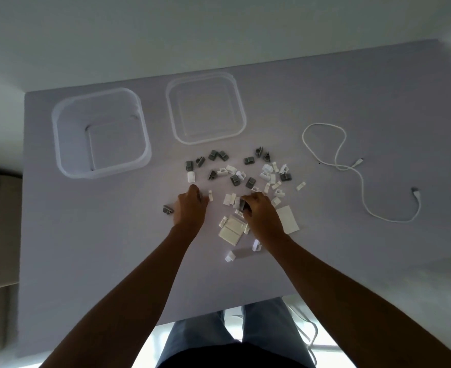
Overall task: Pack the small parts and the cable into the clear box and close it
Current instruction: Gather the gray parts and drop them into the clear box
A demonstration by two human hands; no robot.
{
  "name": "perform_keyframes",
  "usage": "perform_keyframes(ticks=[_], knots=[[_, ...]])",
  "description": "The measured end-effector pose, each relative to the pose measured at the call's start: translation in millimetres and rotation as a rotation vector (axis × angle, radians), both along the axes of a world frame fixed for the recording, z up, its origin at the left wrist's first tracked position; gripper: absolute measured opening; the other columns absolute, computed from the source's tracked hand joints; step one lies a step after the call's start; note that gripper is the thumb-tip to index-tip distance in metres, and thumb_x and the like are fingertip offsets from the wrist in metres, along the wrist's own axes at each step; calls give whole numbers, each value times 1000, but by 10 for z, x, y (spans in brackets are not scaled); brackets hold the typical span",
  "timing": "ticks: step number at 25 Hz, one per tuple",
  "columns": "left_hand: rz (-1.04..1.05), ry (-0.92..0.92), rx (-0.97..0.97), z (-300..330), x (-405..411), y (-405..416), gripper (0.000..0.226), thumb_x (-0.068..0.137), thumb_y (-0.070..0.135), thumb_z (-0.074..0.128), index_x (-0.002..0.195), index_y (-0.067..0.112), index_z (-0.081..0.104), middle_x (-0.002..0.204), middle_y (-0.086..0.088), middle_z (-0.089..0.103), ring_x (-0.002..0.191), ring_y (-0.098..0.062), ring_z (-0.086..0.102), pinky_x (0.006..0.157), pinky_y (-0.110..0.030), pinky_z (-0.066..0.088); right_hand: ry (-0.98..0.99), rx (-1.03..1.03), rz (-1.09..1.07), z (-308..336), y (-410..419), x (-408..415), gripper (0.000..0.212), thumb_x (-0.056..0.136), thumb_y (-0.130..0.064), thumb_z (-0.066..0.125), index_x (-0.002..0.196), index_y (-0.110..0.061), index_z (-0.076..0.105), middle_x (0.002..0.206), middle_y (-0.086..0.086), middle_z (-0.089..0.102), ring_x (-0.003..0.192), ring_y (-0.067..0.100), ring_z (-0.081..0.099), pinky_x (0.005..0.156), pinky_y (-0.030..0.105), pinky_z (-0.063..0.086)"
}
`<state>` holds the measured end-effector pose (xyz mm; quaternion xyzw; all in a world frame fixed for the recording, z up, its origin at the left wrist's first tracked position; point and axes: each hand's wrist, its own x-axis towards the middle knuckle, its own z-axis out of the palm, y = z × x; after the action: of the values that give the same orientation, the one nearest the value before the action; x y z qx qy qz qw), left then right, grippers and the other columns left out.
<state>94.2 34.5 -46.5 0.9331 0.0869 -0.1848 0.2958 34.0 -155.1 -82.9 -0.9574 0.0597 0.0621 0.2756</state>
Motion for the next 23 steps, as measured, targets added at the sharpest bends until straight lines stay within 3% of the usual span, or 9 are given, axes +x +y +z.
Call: perform_keyframes(ticks=[4, 6, 9, 11, 14, 17, 20, 23], knots=[[-14, -9, 12, -57, 12, 26, 18, 97, 24, 56, 89, 7, 55, 83, -11, 61, 69, -25, 59, 60, -40, 53, -45, 213, -98, 46, -54, 9, 23, 89, -12, 66, 111, -4, 67, 105, 14, 67, 97, 25, 65, 86, 26, 52], [-2, -3, 17, -58, -2, 36, 19, 96, 24, 59, 92, 6, 54, 82, -8, 58, 69, -21, 57, 57, -35, 48, -51, 421, -231, 149, -35, 15, 23, 87, -11, 71, 109, -6, 68, 99, 7, 70, 88, 15, 67, 79, 19, 54], [41, 2, -4, -81, -34, 50, 22, 93, 24, 63, 93, 4, 55, 80, -7, 55, 64, -14, 52, 50, -25, 37, 162, 1158, -662, 358, 2, 83, 19, 89, 2, 64, 103, -9, 69, 86, 5, 72, 68, 12, 68, 61, 23, 55], [38, 4, -7, -90, -22, 51, 22, 94, 24, 63, 92, 2, 56, 81, -9, 58, 64, -16, 53, 51, -26, 40, 290, 1590, -822, 459, 1, 86, 21, 92, 4, 51, 98, -8, 66, 80, 9, 68, 63, 17, 65, 53, 25, 50], [0, 25, 9, -96, 5, 40, 23, 95, 24, 59, 88, 3, 55, 77, -9, 58, 60, -15, 51, 48, -27, 38, 382, 1844, -816, 472, -65, 85, 26, 80, -3, 41, 93, -7, 63, 81, 13, 60, 63, 22, 57, 50, 26, 41], [37, 74, -24, -63, 19, 30, 26, 95, 23, 56, 82, 1, 55, 70, -7, 53, 55, -13, 47, 45, -26, 32, 404, 1839, -745, 474, -137, 144, 30, 76, -12, 35, 91, -6, 61, 81, 14, 56, 62, 22, 48, 52, 26, 34], [100, 249, -101, -41, 72, 11, 20, 92, 13, 51, 80, 0, 60, 74, -5, 53, 63, -17, 48, 52, -25, 34, 387, 1612, -781, 528, -172, 263, 34, 92, -30, 41, 75, -9, 61, 71, 9, 56, 56, 20, 48, 50, 26, 31], [466, 499, -696, 84, 111, 40, 24, 84, 5, 40, 69, 7, 58, 69, -8, 52, 51, -14, 38, 47, -23, 25, 284, 1008, -798, 437, -198, 390, 45, 98, -39, 52, 62, -13, 55, 55, 4, 50, 46, 17, 44, 45, 25, 33]])
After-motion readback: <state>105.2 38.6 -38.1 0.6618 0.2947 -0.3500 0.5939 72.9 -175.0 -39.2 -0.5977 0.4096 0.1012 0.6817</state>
